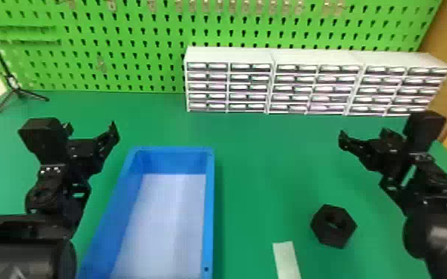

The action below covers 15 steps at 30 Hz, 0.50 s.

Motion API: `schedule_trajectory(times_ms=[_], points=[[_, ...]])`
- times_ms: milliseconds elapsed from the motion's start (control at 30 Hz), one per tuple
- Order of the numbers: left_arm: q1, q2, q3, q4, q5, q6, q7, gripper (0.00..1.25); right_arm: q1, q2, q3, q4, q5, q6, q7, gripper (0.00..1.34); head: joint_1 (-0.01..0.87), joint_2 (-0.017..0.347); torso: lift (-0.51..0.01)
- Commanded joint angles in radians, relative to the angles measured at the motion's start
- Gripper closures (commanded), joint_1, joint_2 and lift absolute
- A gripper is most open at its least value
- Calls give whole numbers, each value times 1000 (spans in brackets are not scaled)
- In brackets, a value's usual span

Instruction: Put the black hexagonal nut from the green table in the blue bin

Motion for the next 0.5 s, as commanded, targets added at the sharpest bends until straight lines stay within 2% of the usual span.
schedule_trajectory(times_ms=[0, 267, 467], points=[[0, -1, -2, 0, 0, 0, 0, 300, 1, -2, -2, 3, 0, 2, 0, 104, 683, 28, -96], [0, 1, 0, 0, 0, 0, 0, 300, 11, -3, -8, -1, 2, 18, 6, 104, 683, 28, -96], [0, -1, -2, 0, 0, 0, 0, 300, 26, 0, -38, -14, 8, 66, 51, 105, 683, 28, -96]])
